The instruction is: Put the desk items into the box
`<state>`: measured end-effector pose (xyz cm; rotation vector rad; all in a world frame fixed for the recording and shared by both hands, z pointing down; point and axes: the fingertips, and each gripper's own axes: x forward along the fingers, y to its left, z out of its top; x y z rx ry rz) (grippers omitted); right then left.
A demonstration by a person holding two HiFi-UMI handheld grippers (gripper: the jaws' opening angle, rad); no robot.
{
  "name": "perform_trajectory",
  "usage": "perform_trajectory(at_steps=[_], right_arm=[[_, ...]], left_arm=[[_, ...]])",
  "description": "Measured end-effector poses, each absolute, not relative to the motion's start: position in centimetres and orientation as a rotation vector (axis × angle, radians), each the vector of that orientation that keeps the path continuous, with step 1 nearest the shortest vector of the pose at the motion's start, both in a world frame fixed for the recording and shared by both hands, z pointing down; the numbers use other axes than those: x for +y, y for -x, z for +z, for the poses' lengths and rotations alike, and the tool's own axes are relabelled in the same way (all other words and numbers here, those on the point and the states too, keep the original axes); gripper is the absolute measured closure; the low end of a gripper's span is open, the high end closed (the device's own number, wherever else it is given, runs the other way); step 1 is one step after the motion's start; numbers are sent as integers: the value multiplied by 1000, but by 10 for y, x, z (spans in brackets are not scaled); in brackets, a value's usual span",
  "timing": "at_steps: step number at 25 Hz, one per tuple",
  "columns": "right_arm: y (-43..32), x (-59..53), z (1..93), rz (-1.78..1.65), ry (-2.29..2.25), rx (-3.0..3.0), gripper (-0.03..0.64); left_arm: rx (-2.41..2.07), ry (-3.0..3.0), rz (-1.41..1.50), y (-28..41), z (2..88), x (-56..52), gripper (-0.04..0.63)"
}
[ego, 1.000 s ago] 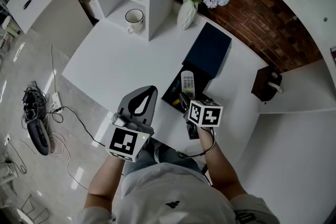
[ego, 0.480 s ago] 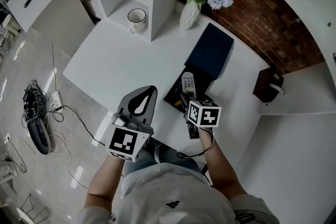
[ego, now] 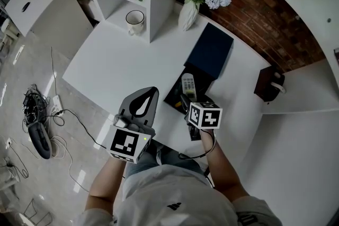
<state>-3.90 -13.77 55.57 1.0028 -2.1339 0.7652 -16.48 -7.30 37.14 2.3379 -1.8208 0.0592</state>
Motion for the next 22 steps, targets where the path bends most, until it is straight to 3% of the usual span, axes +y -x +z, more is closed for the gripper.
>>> perform_trajectory(at_steps=[14, 16, 22], right_arm=[[44, -132, 546, 812, -999, -2190, 357], [48, -130, 538, 816, -983, -2226, 396], [49, -125, 515, 836, -981, -2317, 607]], left_arm=[[-1785, -2369, 73, 160, 371, -72, 584], [-1773, -2385, 67, 158, 369, -73, 584], [-1712, -2426, 67, 147, 368, -76, 584]])
